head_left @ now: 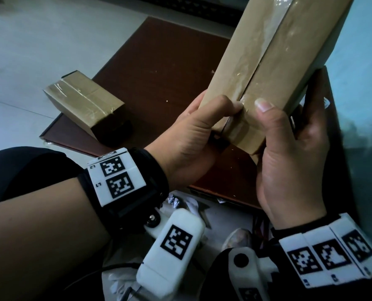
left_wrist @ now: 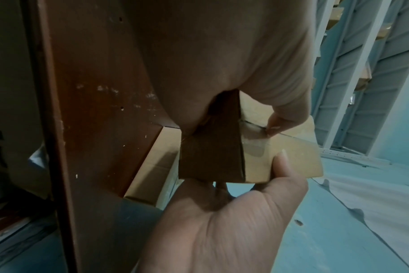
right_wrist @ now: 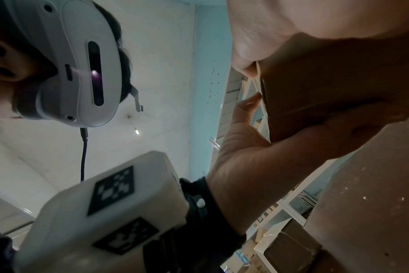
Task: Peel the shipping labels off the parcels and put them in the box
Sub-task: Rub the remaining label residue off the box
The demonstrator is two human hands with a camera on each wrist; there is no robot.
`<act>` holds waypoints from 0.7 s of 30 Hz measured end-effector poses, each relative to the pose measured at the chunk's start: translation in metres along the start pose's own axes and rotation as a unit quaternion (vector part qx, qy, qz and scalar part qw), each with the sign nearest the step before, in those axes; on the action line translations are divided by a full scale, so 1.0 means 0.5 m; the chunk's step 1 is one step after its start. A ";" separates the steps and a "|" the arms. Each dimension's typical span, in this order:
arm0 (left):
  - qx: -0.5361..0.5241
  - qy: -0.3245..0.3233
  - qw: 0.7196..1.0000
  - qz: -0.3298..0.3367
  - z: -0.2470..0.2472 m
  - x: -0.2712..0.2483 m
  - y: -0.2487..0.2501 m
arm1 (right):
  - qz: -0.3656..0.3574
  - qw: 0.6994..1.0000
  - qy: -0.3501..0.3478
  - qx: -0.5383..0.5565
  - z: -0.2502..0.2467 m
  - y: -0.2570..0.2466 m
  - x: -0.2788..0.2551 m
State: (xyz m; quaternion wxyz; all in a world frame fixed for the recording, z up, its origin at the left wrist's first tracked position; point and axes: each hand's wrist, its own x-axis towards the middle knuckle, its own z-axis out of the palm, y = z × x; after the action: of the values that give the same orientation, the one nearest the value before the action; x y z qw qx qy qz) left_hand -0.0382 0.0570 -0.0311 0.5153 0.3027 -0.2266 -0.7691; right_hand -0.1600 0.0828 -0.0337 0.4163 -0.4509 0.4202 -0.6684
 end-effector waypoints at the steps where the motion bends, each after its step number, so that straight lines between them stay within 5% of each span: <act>1: -0.003 -0.003 1.000 -0.001 -0.005 -0.002 0.004 | -0.001 1.000 0.007 -0.016 -0.001 0.000 0.002; 14: 0.011 0.001 1.000 -0.009 -0.020 0.007 0.007 | -0.004 1.000 -0.005 -0.013 0.000 0.001 0.002; 21: 0.222 0.029 0.971 0.086 -0.026 0.003 0.019 | 0.009 1.000 0.000 -0.005 -0.004 -0.001 0.006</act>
State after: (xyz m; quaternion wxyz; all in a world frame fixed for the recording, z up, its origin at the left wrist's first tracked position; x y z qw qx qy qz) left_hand -0.0230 0.0518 -0.0344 0.5055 0.4107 -0.4017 -0.6438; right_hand -0.1628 0.0806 -0.0328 0.4202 -0.4491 0.4272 -0.6627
